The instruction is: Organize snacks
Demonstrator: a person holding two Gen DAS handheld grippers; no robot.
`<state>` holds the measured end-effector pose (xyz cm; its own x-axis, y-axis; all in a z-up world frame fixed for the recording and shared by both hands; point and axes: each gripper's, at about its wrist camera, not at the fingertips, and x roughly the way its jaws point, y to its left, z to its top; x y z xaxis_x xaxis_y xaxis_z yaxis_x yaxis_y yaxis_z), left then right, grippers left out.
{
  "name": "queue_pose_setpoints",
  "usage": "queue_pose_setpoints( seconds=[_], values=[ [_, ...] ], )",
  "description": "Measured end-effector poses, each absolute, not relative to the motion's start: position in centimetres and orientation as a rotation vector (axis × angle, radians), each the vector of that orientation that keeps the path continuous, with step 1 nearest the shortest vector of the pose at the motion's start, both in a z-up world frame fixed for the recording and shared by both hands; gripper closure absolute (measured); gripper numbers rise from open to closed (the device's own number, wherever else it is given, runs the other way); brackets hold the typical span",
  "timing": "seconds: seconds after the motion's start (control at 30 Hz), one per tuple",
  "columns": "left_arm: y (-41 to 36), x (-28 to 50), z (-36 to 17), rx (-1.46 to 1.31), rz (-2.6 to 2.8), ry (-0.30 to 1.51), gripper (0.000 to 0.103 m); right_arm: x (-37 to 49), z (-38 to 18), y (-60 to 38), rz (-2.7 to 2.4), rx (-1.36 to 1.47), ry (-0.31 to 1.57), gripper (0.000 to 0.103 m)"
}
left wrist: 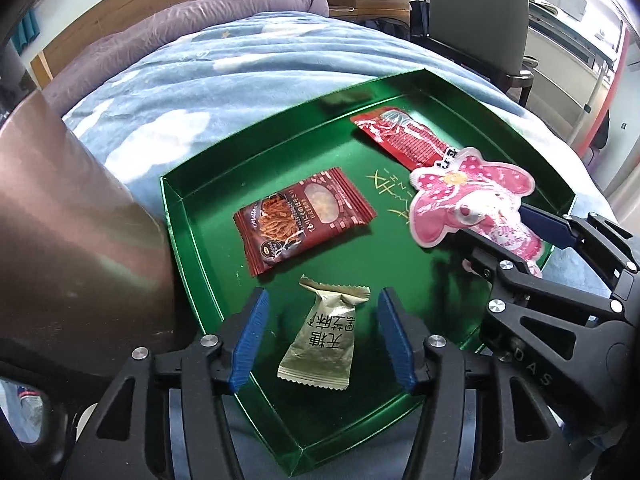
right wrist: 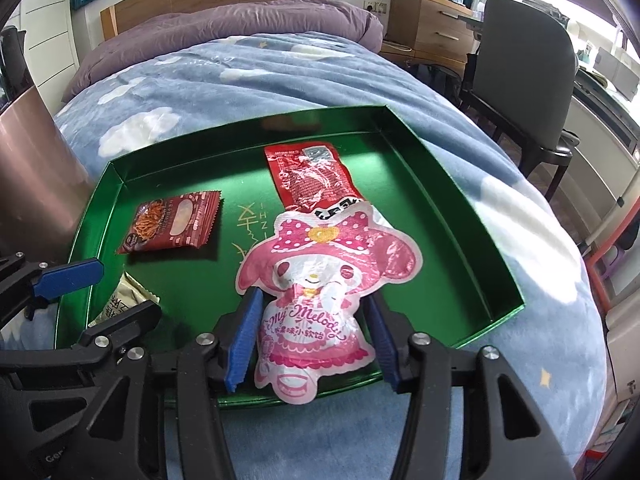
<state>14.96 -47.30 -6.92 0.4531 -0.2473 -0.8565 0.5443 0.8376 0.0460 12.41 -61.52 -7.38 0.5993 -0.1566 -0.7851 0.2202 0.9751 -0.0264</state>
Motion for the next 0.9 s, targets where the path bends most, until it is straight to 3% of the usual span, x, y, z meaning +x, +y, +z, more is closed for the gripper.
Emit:
queue_pose_setpoints(
  seconds=[0.3, 0.43, 0.9],
  values=[
    [-47.1, 14.3, -5.7, 0.34, -0.495, 0.97, 0.049, 11.5, -5.9, -61.4, -0.224, 0.076, 0.886, 0.029],
    [-47.0, 13.8, -5.2, 0.344, -0.499, 0.966, 0.049, 10.8, -5.1, -61.5, -0.228, 0.077, 0.878, 0.022],
    [-45.2, 9.7, -2.3, 0.343, -0.548, 0.937, 0.049, 7.2, -2.5, -60.6, -0.243, 0.094, 0.857, 0.02]
  ],
)
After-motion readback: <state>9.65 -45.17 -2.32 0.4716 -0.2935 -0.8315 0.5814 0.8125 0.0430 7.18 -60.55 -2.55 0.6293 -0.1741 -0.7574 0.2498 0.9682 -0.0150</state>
